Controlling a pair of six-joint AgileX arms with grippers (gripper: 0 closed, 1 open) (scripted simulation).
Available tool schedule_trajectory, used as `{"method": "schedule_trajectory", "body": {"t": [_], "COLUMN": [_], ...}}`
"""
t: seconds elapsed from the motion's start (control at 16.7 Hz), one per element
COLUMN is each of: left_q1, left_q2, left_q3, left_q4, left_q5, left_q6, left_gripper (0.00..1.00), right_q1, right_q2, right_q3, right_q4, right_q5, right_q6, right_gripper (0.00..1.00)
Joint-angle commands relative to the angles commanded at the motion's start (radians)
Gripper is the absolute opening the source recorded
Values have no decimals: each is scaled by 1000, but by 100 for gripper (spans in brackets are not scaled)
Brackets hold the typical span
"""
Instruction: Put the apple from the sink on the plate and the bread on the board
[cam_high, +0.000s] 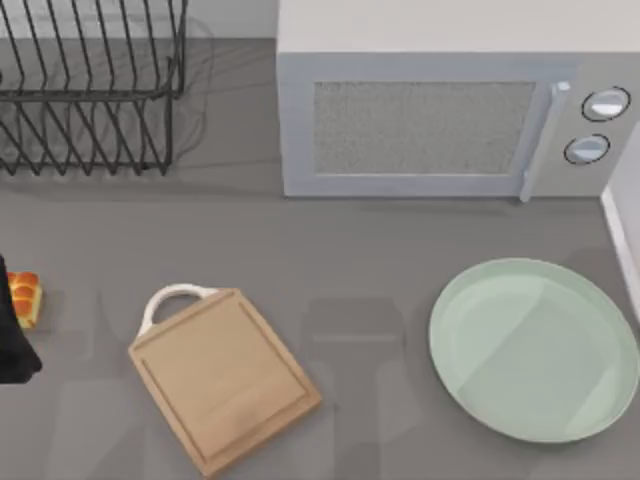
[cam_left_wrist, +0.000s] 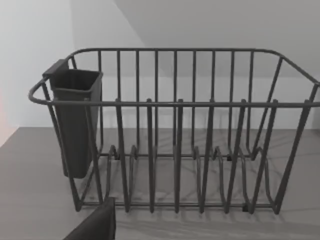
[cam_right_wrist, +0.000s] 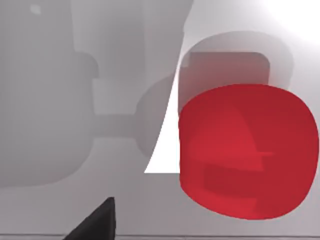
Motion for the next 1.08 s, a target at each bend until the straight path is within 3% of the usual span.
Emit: {"method": "schedule_trajectory", "body": {"t": [0.36,0.72,1.08], "left_q1": [0,0,0], "left_q2": [0,0,0], "left_q3": [0,0,0], "left_q4": [0,0,0], "left_q5": [0,0,0], "left_q6": [0,0,0], "left_gripper": [100,100,100], "right_q1": [-2,-2,-2], "right_q2": [155,192,192], "right_q3": [-91,-119,-119], "right_q4": [295,333,333], "right_q5": [1,2,2], "right_q6": [2,3,3], "right_gripper": [100,100,55]}}
